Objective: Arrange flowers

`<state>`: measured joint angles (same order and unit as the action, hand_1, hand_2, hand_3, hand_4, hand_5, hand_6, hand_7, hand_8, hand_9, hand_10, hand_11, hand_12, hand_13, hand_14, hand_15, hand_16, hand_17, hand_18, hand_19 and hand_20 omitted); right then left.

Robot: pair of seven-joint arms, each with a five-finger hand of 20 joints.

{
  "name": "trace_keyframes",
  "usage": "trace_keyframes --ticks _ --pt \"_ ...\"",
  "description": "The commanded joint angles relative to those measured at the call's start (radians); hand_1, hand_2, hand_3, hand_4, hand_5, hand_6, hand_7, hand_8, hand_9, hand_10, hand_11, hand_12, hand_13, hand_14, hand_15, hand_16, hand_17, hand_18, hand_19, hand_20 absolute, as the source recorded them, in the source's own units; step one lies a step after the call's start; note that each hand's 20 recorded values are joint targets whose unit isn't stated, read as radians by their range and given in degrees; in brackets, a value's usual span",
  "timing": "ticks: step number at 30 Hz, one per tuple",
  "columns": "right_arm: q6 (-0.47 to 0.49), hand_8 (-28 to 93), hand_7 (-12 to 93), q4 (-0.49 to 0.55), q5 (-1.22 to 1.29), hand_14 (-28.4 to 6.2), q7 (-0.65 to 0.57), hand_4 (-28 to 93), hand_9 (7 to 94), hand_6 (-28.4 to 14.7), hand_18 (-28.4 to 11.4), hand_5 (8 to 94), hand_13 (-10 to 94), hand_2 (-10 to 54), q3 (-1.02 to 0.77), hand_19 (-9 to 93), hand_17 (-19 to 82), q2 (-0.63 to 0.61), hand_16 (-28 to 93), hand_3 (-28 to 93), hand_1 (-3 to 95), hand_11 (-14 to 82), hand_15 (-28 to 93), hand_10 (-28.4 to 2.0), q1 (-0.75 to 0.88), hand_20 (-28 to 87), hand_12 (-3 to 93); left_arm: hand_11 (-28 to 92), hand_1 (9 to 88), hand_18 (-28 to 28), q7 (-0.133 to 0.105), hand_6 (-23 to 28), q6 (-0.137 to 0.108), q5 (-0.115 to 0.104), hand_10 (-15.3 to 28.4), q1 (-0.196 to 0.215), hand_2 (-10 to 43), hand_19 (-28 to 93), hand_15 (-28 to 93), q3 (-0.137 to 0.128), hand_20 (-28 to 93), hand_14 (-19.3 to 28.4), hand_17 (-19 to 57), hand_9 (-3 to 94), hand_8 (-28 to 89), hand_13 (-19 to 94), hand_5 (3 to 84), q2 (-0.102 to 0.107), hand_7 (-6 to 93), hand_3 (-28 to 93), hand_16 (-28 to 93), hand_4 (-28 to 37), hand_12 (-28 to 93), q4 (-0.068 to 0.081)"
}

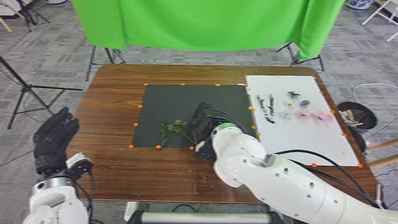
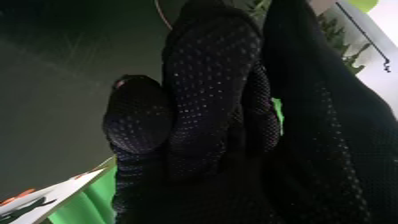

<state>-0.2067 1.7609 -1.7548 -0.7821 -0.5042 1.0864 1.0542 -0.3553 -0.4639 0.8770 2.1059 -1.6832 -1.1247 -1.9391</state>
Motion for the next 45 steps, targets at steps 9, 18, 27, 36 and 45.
trace_keyframes --ticks 9,18,27,36,45 --pt "-0.019 4 18 0.034 -0.016 -3.6 0.023 -8 93.5 -5.3 -3.9 74.8 94 -9.5 -0.013 86 76 -0.029 14 64 42.4 21.2 46 -13.2 0.015 6 16.4 22 38.6 11.5 0.016 3.5 0.016 0.006 12.4 0.013 -1.9 10 19 -0.008 26 13.7 21.1 37.0 -9 36 44.2 -0.004 18.2 71 -3 -17.8 9 -0.002" --pt "-0.030 -9 19 0.049 0.006 -4.6 0.036 -7 92.0 -4.4 -4.0 73.6 94 -5.8 0.000 87 76 -0.040 15 67 31.4 20.0 45 -14.2 0.040 3 16.4 22 38.7 11.6 0.014 3.6 0.013 0.009 12.3 0.011 -1.9 10 19 0.008 26 13.8 21.1 37.1 -9 36 44.4 0.000 18.1 70 -3 -17.8 9 -0.004" --pt "-0.067 -8 15 0.055 0.049 -5.7 0.041 -8 89.9 -4.9 -4.6 67.8 94 0.0 -0.010 86 75 -0.047 16 67 25.0 17.8 43 -15.6 0.045 2 15.7 22 38.7 11.6 0.014 3.6 0.005 0.009 12.4 0.018 -1.8 10 19 0.015 26 13.9 21.0 37.2 -9 36 44.6 0.002 18.1 70 -3 -17.8 9 -0.009" --pt "-0.091 -7 12 0.055 0.078 -6.1 0.055 -9 88.0 -5.8 -5.3 62.9 94 1.9 -0.005 86 74 -0.035 16 66 24.4 16.0 42 -16.2 0.036 2 14.9 22 38.7 11.6 0.005 3.4 -0.002 0.007 12.4 0.017 -1.7 10 19 0.029 26 13.7 21.0 37.2 -9 36 44.7 0.001 18.2 70 -3 -17.7 9 -0.011" --pt "-0.096 -7 11 0.054 0.109 -6.6 0.054 -9 88.4 -6.4 -5.6 62.5 94 3.1 -0.013 86 74 -0.025 17 66 24.0 15.9 41 -16.2 0.041 3 14.8 22 38.8 11.6 0.010 3.5 -0.006 0.006 12.4 0.018 -1.7 10 19 0.030 26 13.7 21.0 37.1 -9 36 44.9 0.002 17.9 70 -3 -17.7 9 -0.013"
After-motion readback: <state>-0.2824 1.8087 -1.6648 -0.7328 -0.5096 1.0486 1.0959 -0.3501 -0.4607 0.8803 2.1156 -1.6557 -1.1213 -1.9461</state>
